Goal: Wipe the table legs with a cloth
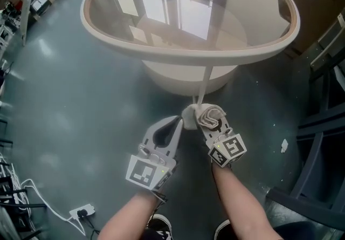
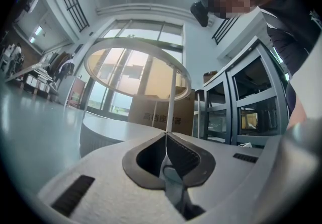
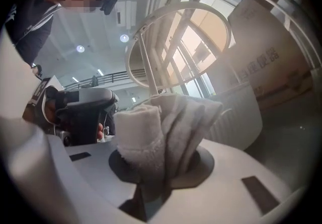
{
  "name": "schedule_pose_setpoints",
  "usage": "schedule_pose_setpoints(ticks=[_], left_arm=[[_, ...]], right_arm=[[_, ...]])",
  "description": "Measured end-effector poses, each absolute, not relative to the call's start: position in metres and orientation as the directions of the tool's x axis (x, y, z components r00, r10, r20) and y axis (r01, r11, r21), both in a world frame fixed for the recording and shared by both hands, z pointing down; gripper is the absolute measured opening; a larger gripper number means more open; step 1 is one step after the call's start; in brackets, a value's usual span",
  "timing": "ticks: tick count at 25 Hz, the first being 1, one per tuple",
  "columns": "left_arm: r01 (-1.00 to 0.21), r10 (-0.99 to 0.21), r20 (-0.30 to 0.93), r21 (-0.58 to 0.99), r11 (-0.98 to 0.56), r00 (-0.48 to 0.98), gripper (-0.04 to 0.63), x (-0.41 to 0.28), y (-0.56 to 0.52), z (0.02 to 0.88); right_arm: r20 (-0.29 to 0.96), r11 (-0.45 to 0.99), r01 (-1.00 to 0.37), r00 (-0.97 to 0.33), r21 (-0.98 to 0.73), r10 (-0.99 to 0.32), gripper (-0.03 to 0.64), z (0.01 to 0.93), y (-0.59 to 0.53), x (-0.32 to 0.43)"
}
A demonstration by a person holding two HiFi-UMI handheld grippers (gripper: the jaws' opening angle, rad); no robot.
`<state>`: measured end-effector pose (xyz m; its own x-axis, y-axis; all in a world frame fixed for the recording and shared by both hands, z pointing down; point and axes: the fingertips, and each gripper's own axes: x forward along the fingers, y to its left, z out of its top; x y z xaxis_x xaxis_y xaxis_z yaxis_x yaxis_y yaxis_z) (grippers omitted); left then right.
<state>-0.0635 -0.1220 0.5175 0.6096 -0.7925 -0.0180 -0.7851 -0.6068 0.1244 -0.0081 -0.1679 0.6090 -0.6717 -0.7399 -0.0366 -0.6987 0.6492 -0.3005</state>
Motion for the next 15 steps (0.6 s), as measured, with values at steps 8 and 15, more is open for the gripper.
schedule_pose_setpoints(ticks=[8, 15], left_arm=[[-0.777, -0.784, -0.003, 0.132, -0.616, 0.621, 0.008, -0.056, -0.114, 0.518], [-0.791, -0.794, 0.024, 0.112, -0.601, 0.607, 0.008, -0.061, -0.11, 0.525]], right_arm=[[0.044, 0.654, -0.703, -0.69, -0.279, -0.723, 0.083, 0.64, -0.167, -0.007], [0.195, 0.644, -0.702, -0.708, -0.304, -0.679, 0.083, 0.69, -0.168, -0.009]])
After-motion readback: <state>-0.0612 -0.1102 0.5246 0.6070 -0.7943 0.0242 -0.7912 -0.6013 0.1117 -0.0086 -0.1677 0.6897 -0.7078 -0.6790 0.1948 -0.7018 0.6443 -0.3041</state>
